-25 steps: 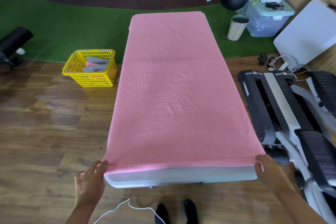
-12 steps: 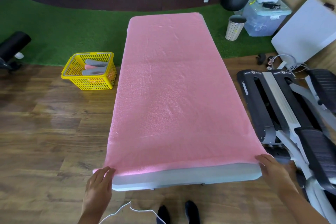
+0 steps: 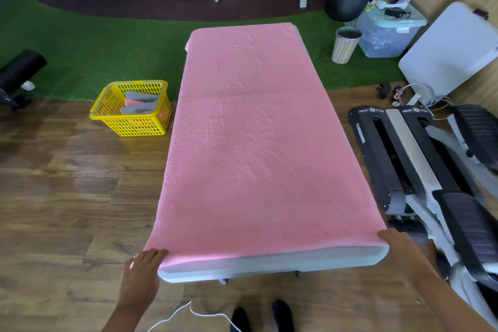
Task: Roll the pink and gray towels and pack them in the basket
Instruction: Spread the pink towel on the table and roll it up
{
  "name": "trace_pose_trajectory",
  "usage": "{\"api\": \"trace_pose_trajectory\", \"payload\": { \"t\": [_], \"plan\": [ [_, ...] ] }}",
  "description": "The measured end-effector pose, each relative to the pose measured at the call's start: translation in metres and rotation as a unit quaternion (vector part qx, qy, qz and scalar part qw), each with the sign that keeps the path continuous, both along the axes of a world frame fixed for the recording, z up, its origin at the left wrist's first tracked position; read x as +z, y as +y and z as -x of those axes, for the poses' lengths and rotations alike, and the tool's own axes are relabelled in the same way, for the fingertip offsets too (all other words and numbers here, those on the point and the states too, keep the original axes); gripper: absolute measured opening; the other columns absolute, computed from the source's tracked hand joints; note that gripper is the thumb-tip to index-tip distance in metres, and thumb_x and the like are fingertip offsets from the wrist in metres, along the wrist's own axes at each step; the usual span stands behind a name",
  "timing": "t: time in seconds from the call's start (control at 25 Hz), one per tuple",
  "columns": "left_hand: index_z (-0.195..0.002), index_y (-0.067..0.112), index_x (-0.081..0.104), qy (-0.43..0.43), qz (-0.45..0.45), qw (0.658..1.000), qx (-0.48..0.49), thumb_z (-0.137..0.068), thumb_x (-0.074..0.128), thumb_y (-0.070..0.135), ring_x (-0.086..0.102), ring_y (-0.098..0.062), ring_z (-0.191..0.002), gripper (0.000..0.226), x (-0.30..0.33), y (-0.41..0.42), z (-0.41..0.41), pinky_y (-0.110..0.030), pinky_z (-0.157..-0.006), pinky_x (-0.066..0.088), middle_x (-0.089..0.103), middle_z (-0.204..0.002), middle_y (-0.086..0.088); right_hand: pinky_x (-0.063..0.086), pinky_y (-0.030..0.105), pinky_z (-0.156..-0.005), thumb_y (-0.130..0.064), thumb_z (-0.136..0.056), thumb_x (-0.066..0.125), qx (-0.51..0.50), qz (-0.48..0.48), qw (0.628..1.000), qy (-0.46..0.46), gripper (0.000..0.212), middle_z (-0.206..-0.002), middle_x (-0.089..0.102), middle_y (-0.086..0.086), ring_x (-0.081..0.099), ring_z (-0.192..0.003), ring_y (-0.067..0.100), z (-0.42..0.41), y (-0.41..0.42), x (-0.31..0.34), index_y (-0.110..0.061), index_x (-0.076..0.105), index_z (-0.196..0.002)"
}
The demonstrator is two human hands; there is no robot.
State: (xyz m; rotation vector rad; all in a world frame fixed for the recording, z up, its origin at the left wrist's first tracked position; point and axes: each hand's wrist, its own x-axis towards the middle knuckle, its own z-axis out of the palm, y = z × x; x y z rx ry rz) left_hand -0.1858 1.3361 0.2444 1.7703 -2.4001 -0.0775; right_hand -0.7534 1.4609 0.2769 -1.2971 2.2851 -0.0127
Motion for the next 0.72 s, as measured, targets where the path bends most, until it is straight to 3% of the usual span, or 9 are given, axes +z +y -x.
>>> {"api": "trace_pose_trajectory", "payload": {
  "t": [0.08,0.16,0.24,0.28,0.36,0.44,0.56,0.72],
  "plan": [
    [-0.104,0.028,0.051,-0.002,0.017,1.000,-0.004,-0.061,0.031,0.011,0.060,-0.020,-0.081,0.051,0.002,-0.002,0.000,-0.040,-0.063,0.048,0.062,-0.089,0.004,0.037,0.020,-0.042,0.009,-0.014,0.085,0.021,0.068,0.997,-0.002,0.068,-0.076,0.059,0.010,0.051,-0.054,0.019,0.004,-0.001,-0.009,-0.007,0.067,-0.077],
    [-0.104,0.022,0.056,0.012,0.052,0.998,0.020,-0.066,0.033,0.008,0.063,-0.025,-0.078,0.047,0.004,-0.002,0.009,-0.043,-0.064,0.049,0.064,-0.095,-0.003,0.047,0.018,-0.054,0.008,-0.043,0.082,0.039,0.061,0.997,0.030,0.053,-0.089,0.054,0.006,0.056,-0.069,0.024,-0.010,-0.004,0.007,-0.008,0.066,-0.091],
    [-0.100,0.018,0.059,0.031,0.095,0.995,0.026,-0.067,0.036,0.005,0.059,-0.028,-0.081,0.043,0.002,0.000,0.019,-0.045,-0.067,0.046,0.064,-0.098,-0.007,0.039,0.000,-0.066,-0.010,-0.084,0.060,0.043,0.138,0.987,0.066,0.022,-0.090,0.045,-0.010,0.047,-0.089,0.018,-0.018,-0.005,0.016,-0.021,0.053,-0.102],
    [-0.097,0.017,0.060,0.038,0.108,0.993,0.014,-0.066,0.036,0.003,0.057,-0.029,-0.084,0.042,0.001,0.002,0.024,-0.044,-0.069,0.044,0.063,-0.098,-0.008,0.035,-0.004,-0.067,-0.012,-0.090,0.052,0.037,0.159,0.985,0.051,0.018,-0.089,0.044,-0.014,0.044,-0.094,0.016,-0.021,-0.003,0.019,-0.025,0.050,-0.104],
    [-0.093,0.014,0.064,0.049,0.126,0.991,-0.001,-0.070,0.039,0.004,0.057,-0.029,-0.088,0.036,-0.004,0.007,0.028,-0.039,-0.074,0.041,0.063,-0.097,-0.009,0.043,0.006,-0.063,0.010,-0.076,0.060,0.030,0.147,0.988,0.032,0.033,-0.092,0.057,-0.003,0.058,-0.086,0.025,-0.025,-0.005,0.021,-0.016,0.063,-0.098],
    [-0.091,0.009,0.070,0.066,0.115,0.991,0.002,-0.078,0.042,0.014,0.055,-0.026,-0.092,0.031,-0.007,0.009,0.030,-0.037,-0.079,0.043,0.065,-0.097,-0.009,0.052,0.031,-0.060,0.021,-0.057,0.068,0.044,0.170,0.983,0.058,0.035,-0.087,0.066,0.011,0.065,-0.071,0.034,-0.019,0.002,0.007,-0.004,0.070,-0.082],
    [-0.102,0.009,0.068,0.060,0.103,0.993,-0.018,-0.080,0.045,0.020,0.054,-0.027,-0.098,0.034,-0.014,0.008,0.031,-0.048,-0.081,0.052,0.066,-0.101,-0.008,0.049,0.028,-0.054,0.015,-0.056,0.073,0.045,0.117,0.992,0.031,0.029,-0.084,0.067,0.013,0.064,-0.058,0.027,-0.024,0.002,0.011,-0.002,0.070,-0.080],
    [-0.103,0.011,0.067,0.039,0.078,0.996,-0.034,-0.070,0.035,0.001,0.058,-0.031,-0.092,0.047,-0.016,0.001,0.024,-0.047,-0.078,0.053,0.065,-0.098,-0.008,0.042,0.023,-0.050,0.017,-0.052,0.077,0.048,0.137,0.988,0.050,0.029,-0.074,0.065,0.010,0.056,-0.049,0.022,-0.024,-0.001,0.008,-0.002,0.068,-0.072]
  ]
}}
